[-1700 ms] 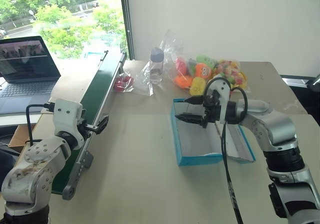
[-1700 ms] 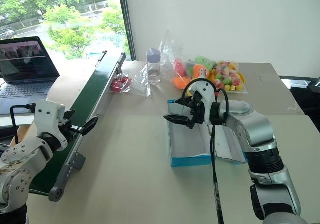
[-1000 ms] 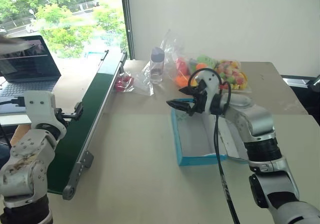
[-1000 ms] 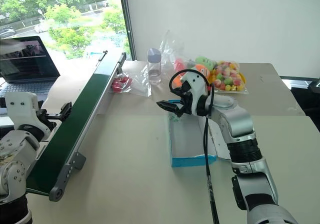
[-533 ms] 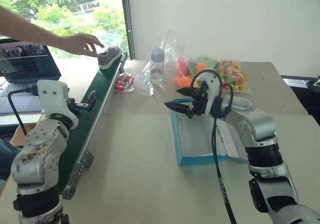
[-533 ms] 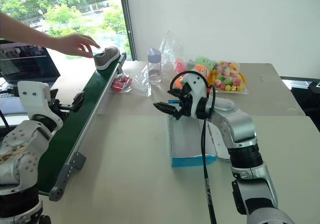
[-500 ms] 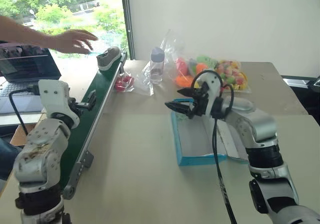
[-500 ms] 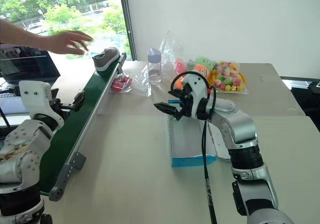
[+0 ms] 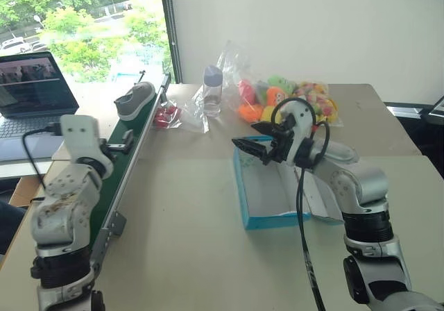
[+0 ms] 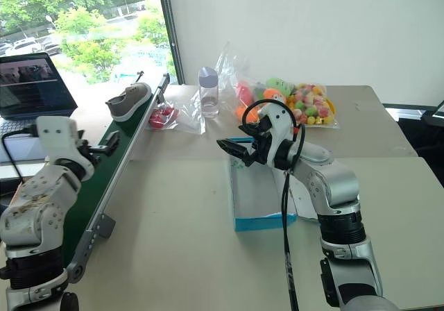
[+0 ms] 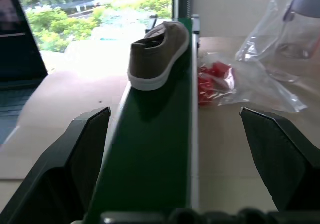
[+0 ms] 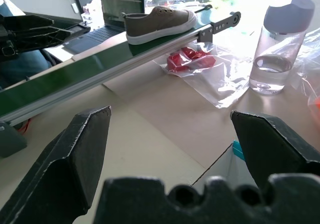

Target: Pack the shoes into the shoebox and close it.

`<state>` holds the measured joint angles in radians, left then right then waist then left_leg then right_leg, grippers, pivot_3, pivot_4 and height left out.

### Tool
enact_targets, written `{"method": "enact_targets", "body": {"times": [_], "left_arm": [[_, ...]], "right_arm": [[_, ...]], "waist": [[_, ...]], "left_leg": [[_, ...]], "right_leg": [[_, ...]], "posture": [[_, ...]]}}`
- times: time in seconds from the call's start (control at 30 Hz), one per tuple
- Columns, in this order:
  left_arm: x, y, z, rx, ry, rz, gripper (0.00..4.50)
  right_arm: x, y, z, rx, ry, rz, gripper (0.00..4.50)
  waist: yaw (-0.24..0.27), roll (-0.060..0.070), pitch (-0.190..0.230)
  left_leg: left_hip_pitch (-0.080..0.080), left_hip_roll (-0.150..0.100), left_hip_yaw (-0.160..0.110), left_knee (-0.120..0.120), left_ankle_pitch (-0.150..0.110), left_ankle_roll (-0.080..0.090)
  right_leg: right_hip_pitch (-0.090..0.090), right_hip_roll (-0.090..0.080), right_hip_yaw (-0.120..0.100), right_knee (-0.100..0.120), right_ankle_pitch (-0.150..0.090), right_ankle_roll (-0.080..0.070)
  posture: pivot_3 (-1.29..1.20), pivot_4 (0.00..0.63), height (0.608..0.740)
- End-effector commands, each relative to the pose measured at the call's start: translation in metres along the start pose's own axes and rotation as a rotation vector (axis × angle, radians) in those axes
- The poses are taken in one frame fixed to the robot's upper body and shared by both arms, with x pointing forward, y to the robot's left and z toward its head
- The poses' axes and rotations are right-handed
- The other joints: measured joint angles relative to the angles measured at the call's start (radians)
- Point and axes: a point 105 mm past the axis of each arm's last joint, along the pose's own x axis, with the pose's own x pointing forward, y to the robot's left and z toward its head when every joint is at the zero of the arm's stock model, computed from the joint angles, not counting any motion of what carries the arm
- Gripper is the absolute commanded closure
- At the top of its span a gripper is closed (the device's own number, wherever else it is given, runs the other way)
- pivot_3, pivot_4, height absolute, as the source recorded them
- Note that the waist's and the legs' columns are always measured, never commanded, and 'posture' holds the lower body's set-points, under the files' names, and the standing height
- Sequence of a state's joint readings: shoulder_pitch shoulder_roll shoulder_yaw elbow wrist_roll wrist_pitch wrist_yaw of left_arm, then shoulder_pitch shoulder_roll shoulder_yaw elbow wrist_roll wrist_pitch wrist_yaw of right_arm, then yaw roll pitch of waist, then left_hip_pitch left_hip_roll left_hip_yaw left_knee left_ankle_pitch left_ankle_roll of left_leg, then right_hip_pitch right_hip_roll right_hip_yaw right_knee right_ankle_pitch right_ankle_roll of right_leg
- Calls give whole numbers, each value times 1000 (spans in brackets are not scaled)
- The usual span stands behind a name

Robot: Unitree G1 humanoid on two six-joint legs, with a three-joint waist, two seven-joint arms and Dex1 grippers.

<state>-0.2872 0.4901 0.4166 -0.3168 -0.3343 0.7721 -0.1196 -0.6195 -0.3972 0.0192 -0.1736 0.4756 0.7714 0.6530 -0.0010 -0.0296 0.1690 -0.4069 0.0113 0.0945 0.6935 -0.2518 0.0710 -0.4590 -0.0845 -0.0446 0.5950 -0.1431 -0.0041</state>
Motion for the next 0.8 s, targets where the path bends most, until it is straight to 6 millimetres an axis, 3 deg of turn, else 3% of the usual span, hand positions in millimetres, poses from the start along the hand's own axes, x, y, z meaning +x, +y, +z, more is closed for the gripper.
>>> {"method": "enact_targets", "body": {"times": [0.03,0.13,0.23,0.43,0.8], "left_arm": [[-3,13,1,26,-18,-15,48],[-3,18,-4,28,-8,-39,48],[-3,35,-18,42,23,-40,48],[4,49,-36,53,55,-62,48],[-1,35,-75,24,157,-194,48]], "right_arm": [[8,18,15,-75,-25,96,0],[9,24,17,-81,-20,138,0],[8,35,19,-80,-12,203,0],[5,37,21,-86,-6,209,0],[2,33,25,-99,-15,171,0]], "waist": [[-1,0,0],[0,0,0],[0,0,0],[1,0,0],[0,0,0]], "left_leg": [[0,0,0,0,0,0],[0,0,0,0,0,0],[-1,0,0,0,0,-1],[-1,0,0,0,-5,-8],[-2,0,-1,0,-5,-9]], "right_leg": [[0,0,0,0,0,0],[0,0,0,0,0,0],[-1,-1,-1,0,0,0],[-2,-6,-2,0,0,-1],[-2,-8,-4,0,0,-1]], "posture": [[0,150,740],[0,150,740],[0,150,740],[0,150,740],[0,150,740]]}}
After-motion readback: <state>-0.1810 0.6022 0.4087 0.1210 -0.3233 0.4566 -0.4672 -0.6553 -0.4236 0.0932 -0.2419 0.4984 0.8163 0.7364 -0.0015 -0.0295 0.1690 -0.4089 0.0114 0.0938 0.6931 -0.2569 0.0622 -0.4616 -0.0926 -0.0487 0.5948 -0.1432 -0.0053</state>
